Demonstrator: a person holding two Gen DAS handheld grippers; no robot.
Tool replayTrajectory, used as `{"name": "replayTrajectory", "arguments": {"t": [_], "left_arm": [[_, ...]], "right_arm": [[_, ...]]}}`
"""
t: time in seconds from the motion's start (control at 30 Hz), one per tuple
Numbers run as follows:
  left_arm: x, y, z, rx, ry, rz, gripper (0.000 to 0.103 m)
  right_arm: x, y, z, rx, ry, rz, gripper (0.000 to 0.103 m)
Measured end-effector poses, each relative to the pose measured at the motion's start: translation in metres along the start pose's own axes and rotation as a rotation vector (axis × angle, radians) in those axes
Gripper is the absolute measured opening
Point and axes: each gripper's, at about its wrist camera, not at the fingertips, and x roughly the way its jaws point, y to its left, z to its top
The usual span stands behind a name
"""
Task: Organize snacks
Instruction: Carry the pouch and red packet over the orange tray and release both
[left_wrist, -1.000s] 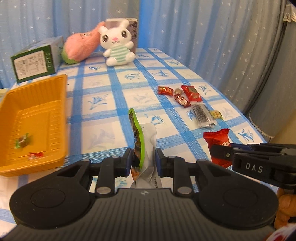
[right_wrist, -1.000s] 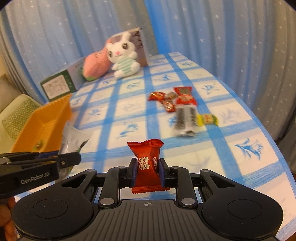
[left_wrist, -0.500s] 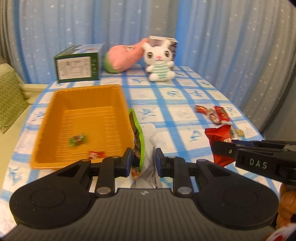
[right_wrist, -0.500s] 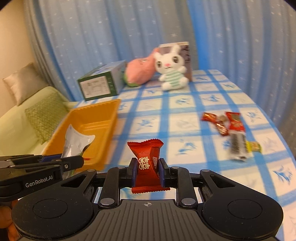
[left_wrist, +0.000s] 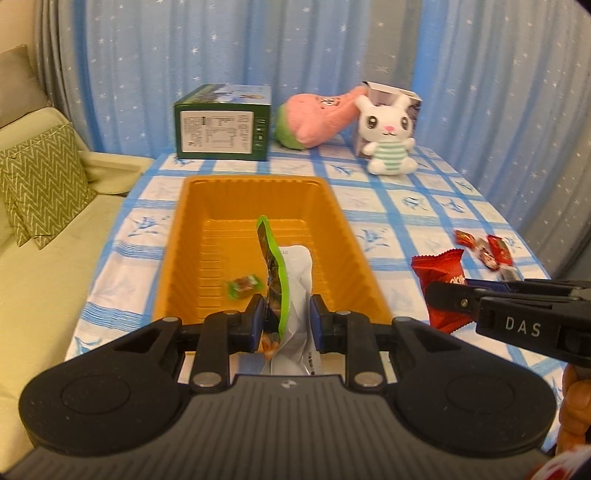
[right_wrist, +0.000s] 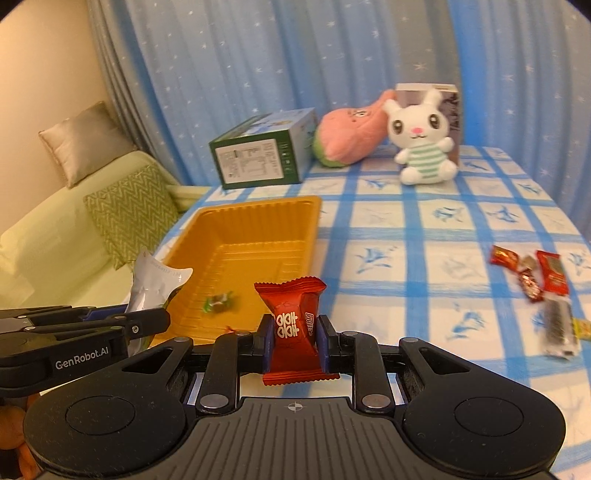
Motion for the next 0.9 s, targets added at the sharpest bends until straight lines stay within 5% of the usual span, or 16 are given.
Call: {"name": "replayTrajectory", "arguments": {"t": [0.43, 0.9], "left_arm": [[0.036, 0.049, 0.018, -0.027, 0.031, 0.041, 0.023], [0.059, 0.057, 0.019, -0.017, 0.060, 0.058, 0.029]], "right_arm": [[0.054, 0.016, 0.027, -0.006, 0.040, 0.040, 0.024], [0.075, 0.010, 0.029, 0.029, 0.063, 0.047, 0.024]]}}
